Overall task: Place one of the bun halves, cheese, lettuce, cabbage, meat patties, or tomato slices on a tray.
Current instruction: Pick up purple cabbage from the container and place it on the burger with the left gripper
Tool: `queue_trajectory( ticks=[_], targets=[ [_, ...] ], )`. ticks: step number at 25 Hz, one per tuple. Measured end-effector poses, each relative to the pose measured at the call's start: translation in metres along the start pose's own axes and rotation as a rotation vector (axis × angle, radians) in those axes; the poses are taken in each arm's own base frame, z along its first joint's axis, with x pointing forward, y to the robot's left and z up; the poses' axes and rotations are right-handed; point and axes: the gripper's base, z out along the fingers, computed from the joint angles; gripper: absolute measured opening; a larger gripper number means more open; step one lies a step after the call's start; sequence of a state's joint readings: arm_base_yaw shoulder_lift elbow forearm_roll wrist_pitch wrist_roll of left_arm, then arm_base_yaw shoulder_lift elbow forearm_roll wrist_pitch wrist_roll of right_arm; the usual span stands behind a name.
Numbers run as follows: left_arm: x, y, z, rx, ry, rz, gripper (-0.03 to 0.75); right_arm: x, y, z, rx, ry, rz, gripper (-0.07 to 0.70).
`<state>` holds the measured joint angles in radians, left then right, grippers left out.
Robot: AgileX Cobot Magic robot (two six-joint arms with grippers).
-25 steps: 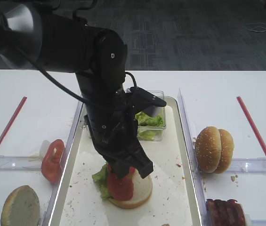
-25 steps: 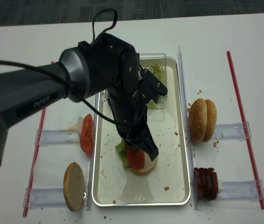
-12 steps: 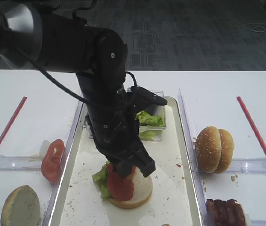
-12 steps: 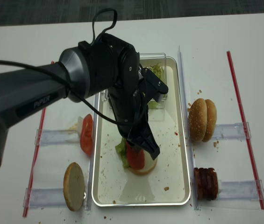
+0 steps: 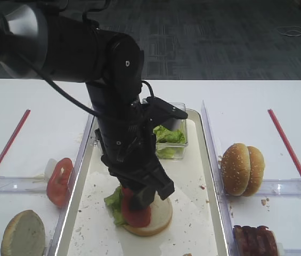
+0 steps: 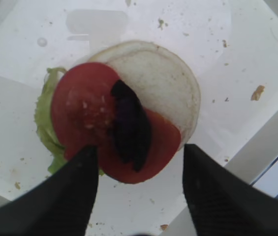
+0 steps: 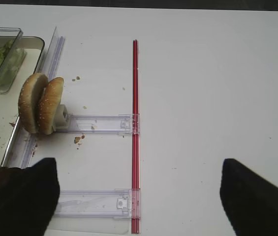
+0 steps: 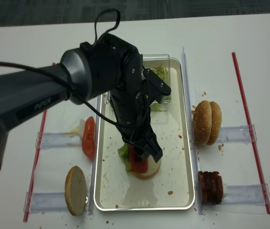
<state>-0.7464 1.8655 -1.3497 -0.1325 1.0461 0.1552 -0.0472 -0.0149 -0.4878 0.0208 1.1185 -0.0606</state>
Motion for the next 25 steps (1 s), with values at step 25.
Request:
queue_trajectory(
  ticks=[25],
  targets=[
    [-0.001, 0.011, -0.031, -0.048, -0.070, -0.024, 0.398, 0.000, 0.000, 0.000, 0.000, 0.000, 0.000, 0.685]
  ],
)
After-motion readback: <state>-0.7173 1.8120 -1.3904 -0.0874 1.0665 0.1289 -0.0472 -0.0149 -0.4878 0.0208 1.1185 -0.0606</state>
